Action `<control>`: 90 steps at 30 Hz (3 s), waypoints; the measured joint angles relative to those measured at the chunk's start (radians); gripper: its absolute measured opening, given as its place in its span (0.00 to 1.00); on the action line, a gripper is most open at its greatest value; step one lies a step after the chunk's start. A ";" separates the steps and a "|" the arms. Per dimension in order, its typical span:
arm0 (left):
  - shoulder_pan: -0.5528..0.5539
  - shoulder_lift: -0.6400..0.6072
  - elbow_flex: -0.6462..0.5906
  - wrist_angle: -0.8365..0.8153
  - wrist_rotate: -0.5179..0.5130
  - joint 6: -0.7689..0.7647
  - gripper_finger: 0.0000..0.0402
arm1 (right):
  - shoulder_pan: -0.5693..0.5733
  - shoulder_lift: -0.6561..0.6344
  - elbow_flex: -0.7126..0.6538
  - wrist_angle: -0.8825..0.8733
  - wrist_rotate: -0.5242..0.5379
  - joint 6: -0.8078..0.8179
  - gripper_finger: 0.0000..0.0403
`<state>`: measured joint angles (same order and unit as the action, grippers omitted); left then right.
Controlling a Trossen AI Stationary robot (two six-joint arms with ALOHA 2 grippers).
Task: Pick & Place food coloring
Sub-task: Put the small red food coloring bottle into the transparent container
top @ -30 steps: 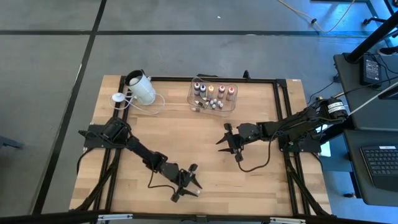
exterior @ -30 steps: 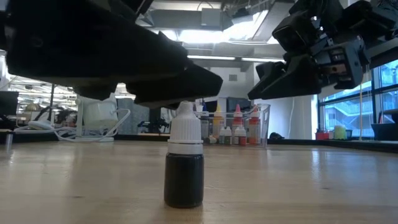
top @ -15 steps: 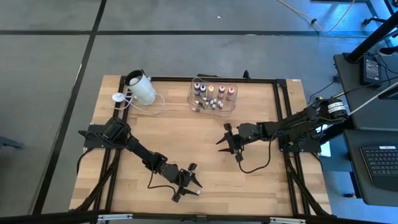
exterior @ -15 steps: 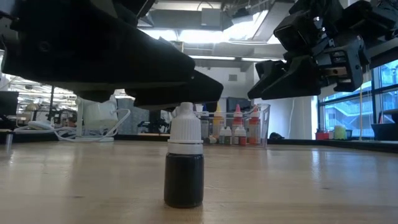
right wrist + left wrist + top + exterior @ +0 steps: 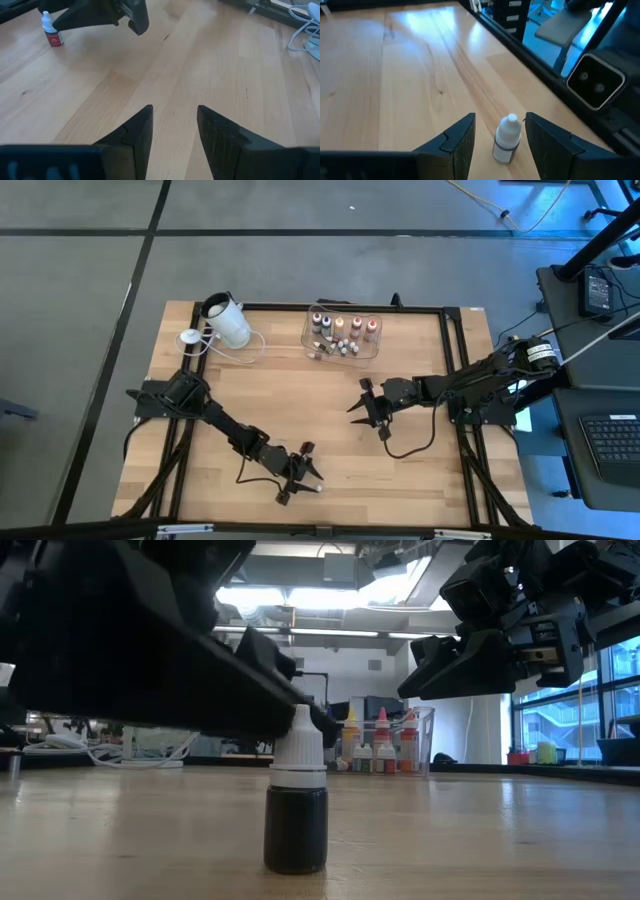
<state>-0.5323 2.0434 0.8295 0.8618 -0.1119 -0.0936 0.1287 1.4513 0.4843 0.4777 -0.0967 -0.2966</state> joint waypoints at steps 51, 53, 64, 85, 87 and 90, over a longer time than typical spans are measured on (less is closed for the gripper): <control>0.000 0.096 0.081 0.040 0.024 0.000 0.42 | -0.061 0.000 0.000 0.021 0.001 -0.152 0.39; 0.000 0.096 0.081 0.050 0.024 0.000 0.40 | -0.061 0.000 0.000 0.021 0.001 -0.151 0.39; 0.000 0.096 0.080 0.009 0.024 -0.029 0.24 | -0.061 0.000 0.000 0.020 -0.001 -0.151 0.39; 0.144 0.003 0.080 0.112 -0.398 0.044 0.18 | -0.061 -0.004 0.000 0.040 0.124 -0.112 0.39; 0.187 -0.030 0.080 0.103 -0.477 0.069 0.17 | -0.061 -0.017 0.000 0.032 0.280 -0.048 0.39; 0.261 -0.084 0.080 0.070 -0.502 0.070 0.17 | -0.062 -0.056 0.001 -0.052 0.438 0.005 0.39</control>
<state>-0.2711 1.9595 0.9096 0.9313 -0.6140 -0.0235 0.0666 1.3955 0.4850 0.4253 0.3413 -0.2917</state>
